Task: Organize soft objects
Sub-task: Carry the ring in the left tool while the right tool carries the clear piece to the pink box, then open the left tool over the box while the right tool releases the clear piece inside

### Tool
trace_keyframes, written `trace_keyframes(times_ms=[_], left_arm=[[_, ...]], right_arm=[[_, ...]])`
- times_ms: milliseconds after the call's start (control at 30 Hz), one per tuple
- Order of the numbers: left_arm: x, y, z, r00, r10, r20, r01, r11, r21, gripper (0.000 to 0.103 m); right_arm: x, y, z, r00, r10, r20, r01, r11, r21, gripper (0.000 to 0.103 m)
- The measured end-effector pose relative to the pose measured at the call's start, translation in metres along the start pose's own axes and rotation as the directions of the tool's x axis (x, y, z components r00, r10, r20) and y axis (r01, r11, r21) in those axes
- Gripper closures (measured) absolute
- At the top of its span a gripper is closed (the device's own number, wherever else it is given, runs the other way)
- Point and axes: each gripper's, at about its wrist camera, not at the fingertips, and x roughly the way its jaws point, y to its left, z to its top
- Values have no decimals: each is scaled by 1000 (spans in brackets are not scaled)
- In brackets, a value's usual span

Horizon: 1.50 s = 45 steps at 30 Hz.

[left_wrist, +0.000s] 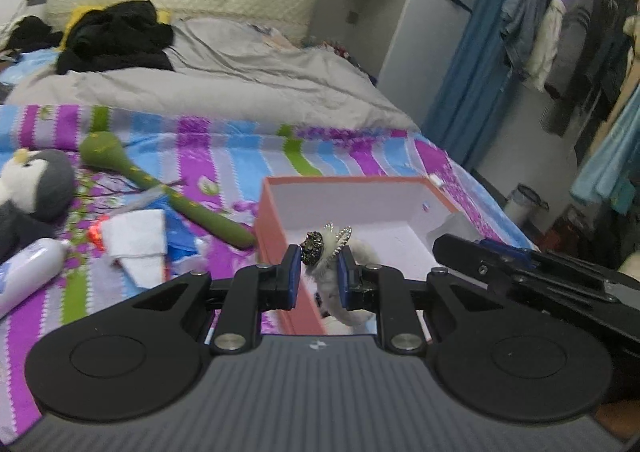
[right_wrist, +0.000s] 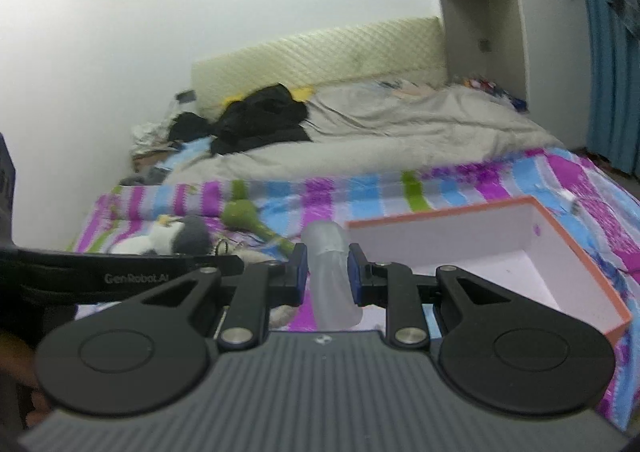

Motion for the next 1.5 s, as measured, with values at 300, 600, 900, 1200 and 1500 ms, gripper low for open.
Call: trace_keyframes(times_ms=[300,600,900,1200,1500], left_arm=[[86,-30,12,989,-42,-139,49,998,46,80],[165,-39,20,965,-47,-259,66,996,64,80],[216,-43,11,940,-30,-339,71,992,108,80],[219,-49,12,943,-9,-332,62,987,147,50],[169,-54,19,968,-6,-250,48,986,161,50]], right_arm=[[37,-62,-10,984,-115,-139,126,989,74,78],[89,-112,-23,959,-134,-251,171,976,134,77],[130,-143,-38,938,-130,-321,192,967,167,71],[136,-160,-49,927,-130,-352,217,951,221,43],[109,-147,-38,947,-127,-296,199,954,225,44]])
